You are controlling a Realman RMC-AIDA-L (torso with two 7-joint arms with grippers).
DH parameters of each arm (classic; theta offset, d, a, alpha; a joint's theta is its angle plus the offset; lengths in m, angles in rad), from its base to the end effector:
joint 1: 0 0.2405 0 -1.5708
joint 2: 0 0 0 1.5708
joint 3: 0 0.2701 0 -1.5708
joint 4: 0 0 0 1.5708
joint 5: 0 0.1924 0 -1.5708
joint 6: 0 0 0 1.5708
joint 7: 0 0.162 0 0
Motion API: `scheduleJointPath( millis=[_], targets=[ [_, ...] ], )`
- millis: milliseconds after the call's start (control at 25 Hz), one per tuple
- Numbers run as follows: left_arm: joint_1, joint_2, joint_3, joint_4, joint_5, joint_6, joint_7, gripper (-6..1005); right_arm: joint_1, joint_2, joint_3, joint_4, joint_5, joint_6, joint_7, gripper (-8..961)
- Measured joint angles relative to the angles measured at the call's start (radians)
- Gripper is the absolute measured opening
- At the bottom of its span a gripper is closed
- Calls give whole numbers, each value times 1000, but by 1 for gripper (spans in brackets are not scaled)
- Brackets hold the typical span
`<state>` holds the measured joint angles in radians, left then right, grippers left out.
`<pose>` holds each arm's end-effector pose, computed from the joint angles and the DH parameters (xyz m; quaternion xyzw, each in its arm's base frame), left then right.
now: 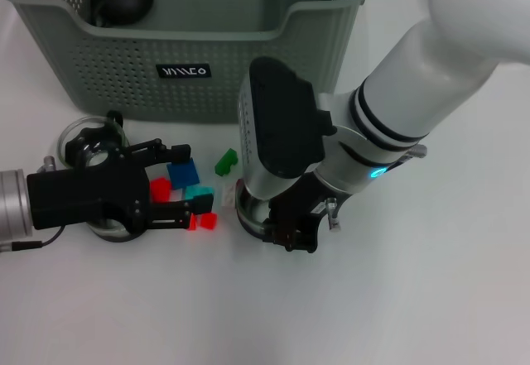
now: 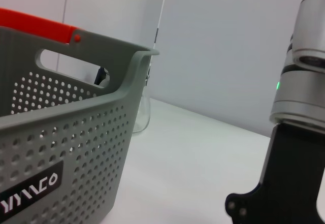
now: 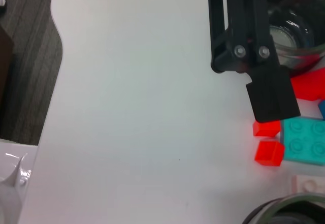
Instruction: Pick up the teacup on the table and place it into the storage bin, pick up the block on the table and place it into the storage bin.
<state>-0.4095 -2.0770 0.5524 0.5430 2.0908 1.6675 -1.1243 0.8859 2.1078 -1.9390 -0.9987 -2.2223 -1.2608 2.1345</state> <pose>-0.2951 0.2709 -0.0312 -0.9362 -0.1998 -0.2599 0.1270 0.1298 0.3143 -0.1504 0.9795 0.0440 0.1942 0.0314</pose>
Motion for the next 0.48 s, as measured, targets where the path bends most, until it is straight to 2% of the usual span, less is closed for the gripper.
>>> scheduleJointPath(
  millis=[120,200,320,480],
  targets=[
    [0,0,0,2,0,0,0,884,-27,-6,27,-54,-14,-38,16,154],
    [1,0,0,2,0,1,0,884,-56,-8,66,-103,-38,-80,25,114],
    [2,0,0,3,0,2,0,884,-116,-9,170,-217,-84,-188,29,53],
    [2,1,0,3,0,2,0,885,-162,-10,348,-359,-103,-371,36,53]
  ],
)
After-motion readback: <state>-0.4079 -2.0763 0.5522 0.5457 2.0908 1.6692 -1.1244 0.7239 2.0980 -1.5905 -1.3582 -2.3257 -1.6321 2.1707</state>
